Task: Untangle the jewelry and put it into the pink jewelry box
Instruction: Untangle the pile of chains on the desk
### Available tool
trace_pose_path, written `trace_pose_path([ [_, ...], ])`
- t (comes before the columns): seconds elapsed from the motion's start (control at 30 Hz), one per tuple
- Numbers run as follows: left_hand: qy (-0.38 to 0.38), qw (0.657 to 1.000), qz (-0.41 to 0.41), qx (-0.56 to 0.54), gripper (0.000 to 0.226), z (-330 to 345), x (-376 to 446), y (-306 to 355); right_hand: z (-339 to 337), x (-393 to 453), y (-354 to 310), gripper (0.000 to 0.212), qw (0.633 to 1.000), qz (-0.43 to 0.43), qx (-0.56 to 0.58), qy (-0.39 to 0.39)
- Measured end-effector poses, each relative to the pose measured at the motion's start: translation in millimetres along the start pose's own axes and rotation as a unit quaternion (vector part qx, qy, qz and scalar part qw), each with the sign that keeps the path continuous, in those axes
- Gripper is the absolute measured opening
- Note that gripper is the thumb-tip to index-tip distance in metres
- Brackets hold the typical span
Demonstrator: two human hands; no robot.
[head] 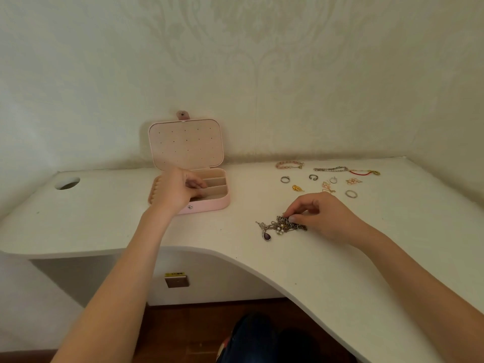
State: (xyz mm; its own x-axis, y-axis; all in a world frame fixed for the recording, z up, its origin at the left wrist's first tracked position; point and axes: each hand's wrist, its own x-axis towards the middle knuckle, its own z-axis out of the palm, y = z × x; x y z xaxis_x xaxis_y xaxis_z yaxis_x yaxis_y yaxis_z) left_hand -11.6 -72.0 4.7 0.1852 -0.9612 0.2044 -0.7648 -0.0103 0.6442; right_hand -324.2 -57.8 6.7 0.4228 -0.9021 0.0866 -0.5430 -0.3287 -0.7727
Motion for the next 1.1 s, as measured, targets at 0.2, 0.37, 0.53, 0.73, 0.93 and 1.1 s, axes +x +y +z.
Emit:
trace_pose_path([
  [0.2,-0.008,1.000,0.021,-0.006,0.034,-3.1,-0.6,-6.3,1.1,1.5,3.9,0.017,1.000,0.003,0.014,0.002],
  [0.37,-0.013,0.999,0.029,-0.005,0.039,-3.9,-0.1,-9.0,1.3,2.3,6.0,0.016,1.000,0.003,0.018,0.001],
  [0.53,-0.008,1.000,0.027,0.004,0.036,-0.9,5.0,-12.9,1.7,1.3,5.3,0.013,1.000,0.003,0.019,0.014],
  [0.73,-0.016,1.000,0.023,0.015,0.031,-2.4,-2.2,-6.2,9.1,-5.8,9.5,0.022,0.999,-0.032,-0.026,0.005],
  [0.93,0.130,0.967,0.175,-0.130,0.041,36.3,-72.3,65.0,0.7,-3.0,8.4,0.019,0.991,-0.028,0.073,0.106],
  [1.1,-0.124,0.954,0.273,-0.027,0.033,83.1,-92.9,95.5,-7.2,-9.5,16.1,0.033,0.992,-0.027,0.051,0.114],
])
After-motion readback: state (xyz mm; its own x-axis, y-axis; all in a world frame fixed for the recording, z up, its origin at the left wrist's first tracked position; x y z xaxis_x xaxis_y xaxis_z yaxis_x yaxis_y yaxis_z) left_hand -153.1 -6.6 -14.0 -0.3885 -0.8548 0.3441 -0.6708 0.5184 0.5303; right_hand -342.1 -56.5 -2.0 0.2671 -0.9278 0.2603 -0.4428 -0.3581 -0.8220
